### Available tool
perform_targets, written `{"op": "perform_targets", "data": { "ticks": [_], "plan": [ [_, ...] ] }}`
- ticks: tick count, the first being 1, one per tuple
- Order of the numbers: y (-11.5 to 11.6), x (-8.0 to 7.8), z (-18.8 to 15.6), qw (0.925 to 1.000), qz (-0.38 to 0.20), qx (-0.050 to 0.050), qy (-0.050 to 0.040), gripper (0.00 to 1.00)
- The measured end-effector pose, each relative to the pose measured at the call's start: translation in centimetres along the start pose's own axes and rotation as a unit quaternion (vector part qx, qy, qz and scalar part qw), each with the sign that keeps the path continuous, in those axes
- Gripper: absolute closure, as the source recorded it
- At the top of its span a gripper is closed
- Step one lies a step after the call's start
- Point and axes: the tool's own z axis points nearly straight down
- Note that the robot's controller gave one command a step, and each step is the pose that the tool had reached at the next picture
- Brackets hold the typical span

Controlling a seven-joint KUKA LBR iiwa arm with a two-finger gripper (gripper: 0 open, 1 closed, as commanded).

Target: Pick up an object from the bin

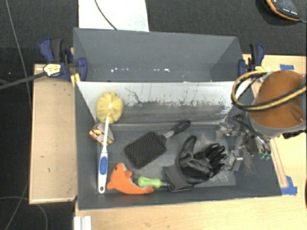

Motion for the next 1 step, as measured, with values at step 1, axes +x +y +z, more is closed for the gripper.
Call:
{"op": "perform_targets", "data": {
  "ticks": [1],
  "plan": [
    [0.00, 0.00, 0.00, 1.0000, 0.000, 0.000, 0.0000, 0.00]
  ]
}}
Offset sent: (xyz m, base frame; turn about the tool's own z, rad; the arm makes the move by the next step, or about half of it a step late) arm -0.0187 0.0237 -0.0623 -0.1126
